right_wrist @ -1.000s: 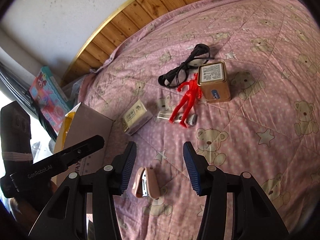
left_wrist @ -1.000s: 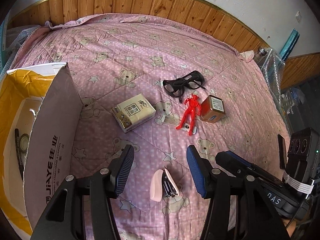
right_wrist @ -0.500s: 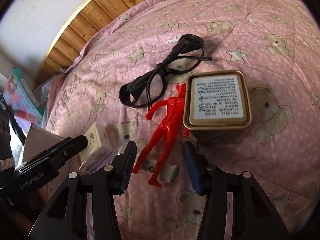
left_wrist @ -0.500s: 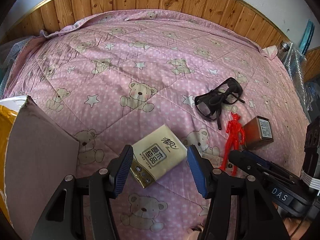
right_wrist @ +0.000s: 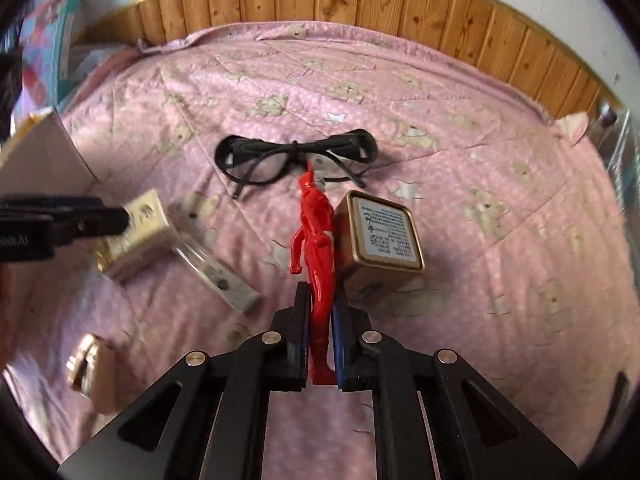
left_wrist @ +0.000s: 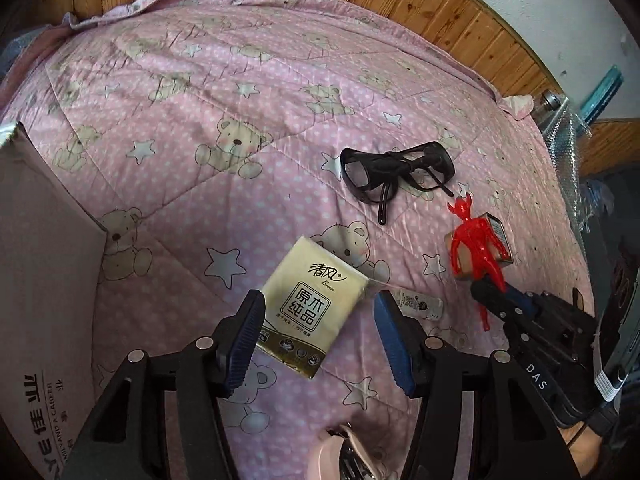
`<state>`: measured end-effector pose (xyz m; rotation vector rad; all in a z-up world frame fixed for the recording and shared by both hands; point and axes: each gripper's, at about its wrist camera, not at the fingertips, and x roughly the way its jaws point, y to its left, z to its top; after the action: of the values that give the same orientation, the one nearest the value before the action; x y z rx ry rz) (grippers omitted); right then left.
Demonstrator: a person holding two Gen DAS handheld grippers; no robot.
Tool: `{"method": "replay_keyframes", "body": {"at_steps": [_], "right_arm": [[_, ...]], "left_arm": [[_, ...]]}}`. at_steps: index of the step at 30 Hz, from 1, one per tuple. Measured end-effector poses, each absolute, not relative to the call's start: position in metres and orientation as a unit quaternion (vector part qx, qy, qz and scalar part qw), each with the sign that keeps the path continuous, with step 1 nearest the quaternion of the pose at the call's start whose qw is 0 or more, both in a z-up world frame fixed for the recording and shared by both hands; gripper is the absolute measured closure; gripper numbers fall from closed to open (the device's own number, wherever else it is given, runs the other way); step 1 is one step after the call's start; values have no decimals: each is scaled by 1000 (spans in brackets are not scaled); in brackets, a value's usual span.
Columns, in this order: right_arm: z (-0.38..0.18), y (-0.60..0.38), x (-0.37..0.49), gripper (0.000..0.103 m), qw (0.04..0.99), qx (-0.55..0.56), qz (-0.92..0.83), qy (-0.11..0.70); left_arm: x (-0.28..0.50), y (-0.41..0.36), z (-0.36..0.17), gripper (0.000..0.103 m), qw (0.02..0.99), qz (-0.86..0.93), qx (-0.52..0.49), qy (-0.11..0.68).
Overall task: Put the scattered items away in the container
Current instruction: 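Grasp the tissue pack with the left tool while the right tool grasps the red figure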
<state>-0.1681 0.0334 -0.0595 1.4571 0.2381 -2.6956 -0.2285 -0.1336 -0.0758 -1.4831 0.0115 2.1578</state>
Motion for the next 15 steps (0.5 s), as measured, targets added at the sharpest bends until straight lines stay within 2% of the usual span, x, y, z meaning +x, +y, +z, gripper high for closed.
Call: {"method": "replay_keyframes", "body": {"at_steps": [2, 4, 5, 6, 8, 12, 15], "right_arm": [[-68, 28, -161, 93, 25, 477, -871, 116], [-72, 25, -152, 91, 35, 469, -875, 113], [-71, 25, -146, 84, 54, 466, -879, 91], [-67, 26, -140, 72, 81, 462, -882, 56], [-63, 36, -131, 64, 104, 456, -884, -16], [-67, 69, -129, 60, 84, 454, -877, -135], [-80, 86, -141, 57, 72, 459, -862, -204]], "left_arm": [[-225, -130, -81, 44, 254, 806, -534, 37], [-225, -125, -94, 42, 260, 804, -532, 55], [-223, -121, -97, 41, 258, 808, -525, 66], [-220, -118, -99, 41, 251, 813, -518, 82], [-216, -117, -99, 48, 247, 810, -524, 90], [-211, -125, -90, 48, 254, 811, -521, 74], [-212, -121, -95, 42, 257, 815, -512, 86]]}}
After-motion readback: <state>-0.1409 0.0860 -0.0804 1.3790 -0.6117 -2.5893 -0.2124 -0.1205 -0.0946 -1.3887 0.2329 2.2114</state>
